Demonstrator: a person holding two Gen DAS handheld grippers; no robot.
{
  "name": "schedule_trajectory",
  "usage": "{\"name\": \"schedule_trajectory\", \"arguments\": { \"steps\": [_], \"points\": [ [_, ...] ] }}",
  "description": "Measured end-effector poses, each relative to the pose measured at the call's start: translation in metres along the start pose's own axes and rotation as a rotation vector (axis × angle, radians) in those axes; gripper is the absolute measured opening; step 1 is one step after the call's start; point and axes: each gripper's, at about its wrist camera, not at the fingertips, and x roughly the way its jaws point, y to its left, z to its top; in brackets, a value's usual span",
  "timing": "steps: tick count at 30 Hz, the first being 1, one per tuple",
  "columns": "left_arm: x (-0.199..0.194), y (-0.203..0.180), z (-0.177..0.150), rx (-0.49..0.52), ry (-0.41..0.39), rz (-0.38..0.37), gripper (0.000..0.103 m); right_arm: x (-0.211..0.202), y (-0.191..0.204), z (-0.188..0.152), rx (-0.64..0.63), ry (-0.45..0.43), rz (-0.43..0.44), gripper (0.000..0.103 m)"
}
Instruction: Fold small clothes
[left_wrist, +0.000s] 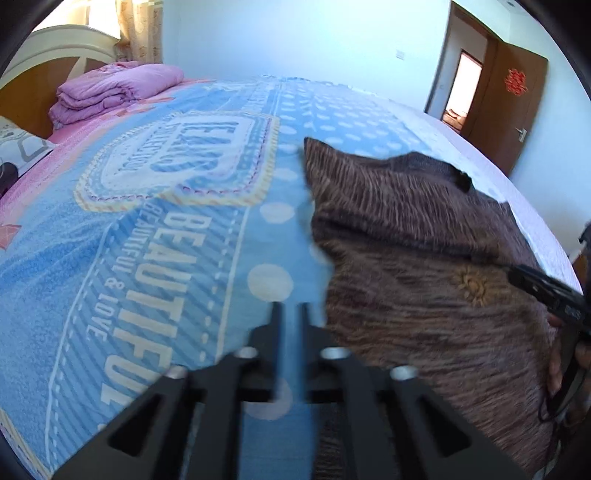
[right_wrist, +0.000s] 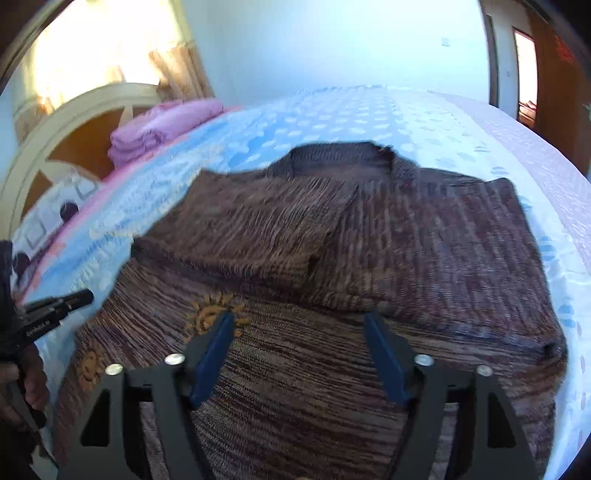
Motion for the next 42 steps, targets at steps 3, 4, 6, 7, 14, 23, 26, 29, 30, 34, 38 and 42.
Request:
{"name": "schedule_trajectory", "arguments": {
  "steps": [3,4,6,7,14,23,26,29,30,34,38,42],
  "points": [
    [-0.004,-0.008,0.001,0.001,-0.049,0.045,0.084,-0.019,-0.004,-0.001,-0.010,0.013,-0.042,0.076],
    [0.000,-0.014,0.001,0.027,-0.045,0.043,0.081,-0.028,-0.004,-0.003,-0.035,0.016,-0.074,0.076],
    [0.011,-0.024,-0.001,0.079,-0.017,0.054,0.053,-0.040,-0.007,-0.007,-0.077,0.018,-0.125,0.076],
    [0.021,-0.028,-0.002,0.106,0.015,0.076,0.035,-0.042,-0.011,-0.007,-0.086,0.022,-0.139,0.076],
    [0.026,-0.029,-0.004,0.122,0.014,0.111,0.042,-0.054,-0.085,0.005,0.108,0.011,-0.233,0.076],
    [0.026,-0.033,-0.008,0.142,-0.005,0.193,0.057,0.016,-0.015,0.046,0.042,0.071,-0.013,0.063],
    [0.026,-0.031,-0.008,0.131,-0.005,0.185,0.058,0.044,-0.003,0.049,0.040,0.111,-0.021,0.048],
    [0.026,-0.031,-0.009,0.133,-0.005,0.188,0.059,0.049,0.007,0.048,0.004,0.099,-0.031,0.025],
    [0.026,-0.031,-0.009,0.134,-0.005,0.188,0.059,0.047,0.011,0.047,-0.013,0.097,-0.031,0.018],
    [0.027,-0.031,-0.009,0.129,-0.007,0.183,0.059,0.037,0.028,0.046,-0.112,0.056,-0.092,0.008],
    [0.028,-0.029,-0.008,0.120,-0.006,0.189,0.064,0.028,0.025,0.046,-0.103,0.039,-0.107,0.008],
    [0.028,-0.028,-0.008,0.119,-0.006,0.189,0.066,0.041,0.016,0.036,-0.100,0.080,-0.121,0.008]
  ]
}}
